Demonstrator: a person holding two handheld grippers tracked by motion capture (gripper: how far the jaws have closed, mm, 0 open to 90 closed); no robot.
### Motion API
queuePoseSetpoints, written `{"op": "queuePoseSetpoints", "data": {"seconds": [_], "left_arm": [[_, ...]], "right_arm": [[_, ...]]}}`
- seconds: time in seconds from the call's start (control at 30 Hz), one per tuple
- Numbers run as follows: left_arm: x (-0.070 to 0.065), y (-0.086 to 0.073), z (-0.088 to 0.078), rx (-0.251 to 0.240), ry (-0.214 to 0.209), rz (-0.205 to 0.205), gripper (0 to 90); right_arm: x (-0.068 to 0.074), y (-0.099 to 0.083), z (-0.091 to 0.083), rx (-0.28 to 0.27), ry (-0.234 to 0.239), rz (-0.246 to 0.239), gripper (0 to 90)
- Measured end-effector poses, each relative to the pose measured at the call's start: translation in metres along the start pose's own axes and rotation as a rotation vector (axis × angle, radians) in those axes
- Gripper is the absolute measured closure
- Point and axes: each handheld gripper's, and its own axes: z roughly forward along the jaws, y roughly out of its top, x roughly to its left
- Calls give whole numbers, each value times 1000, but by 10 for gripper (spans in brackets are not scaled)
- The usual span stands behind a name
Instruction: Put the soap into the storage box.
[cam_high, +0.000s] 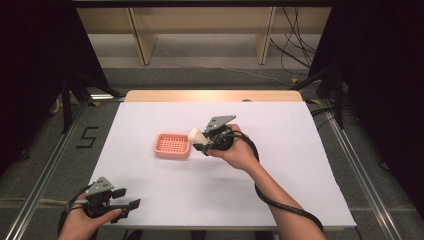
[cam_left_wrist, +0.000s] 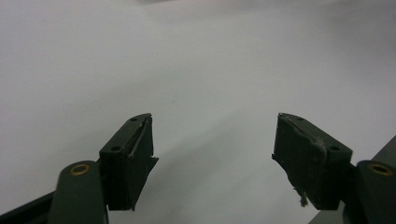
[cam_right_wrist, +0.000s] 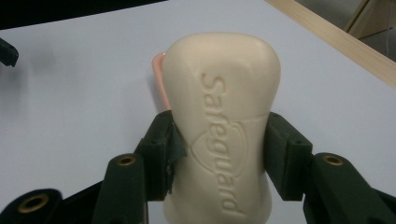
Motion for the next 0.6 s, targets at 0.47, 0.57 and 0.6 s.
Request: {"op": "queuePoseSetpoints", "data": {"seconds": [0.47,0.57,0.6], "left_arm": [[0,0,0,1,0,3,283],[0,0,0,1,0,3,283],[0,0,0,1,0,3,283]], "right_arm": [[1,2,11,-6,-4,-3,505],[1,4,13,0,-2,1,505],[2,5,14,0,-1,-2,505]]}}
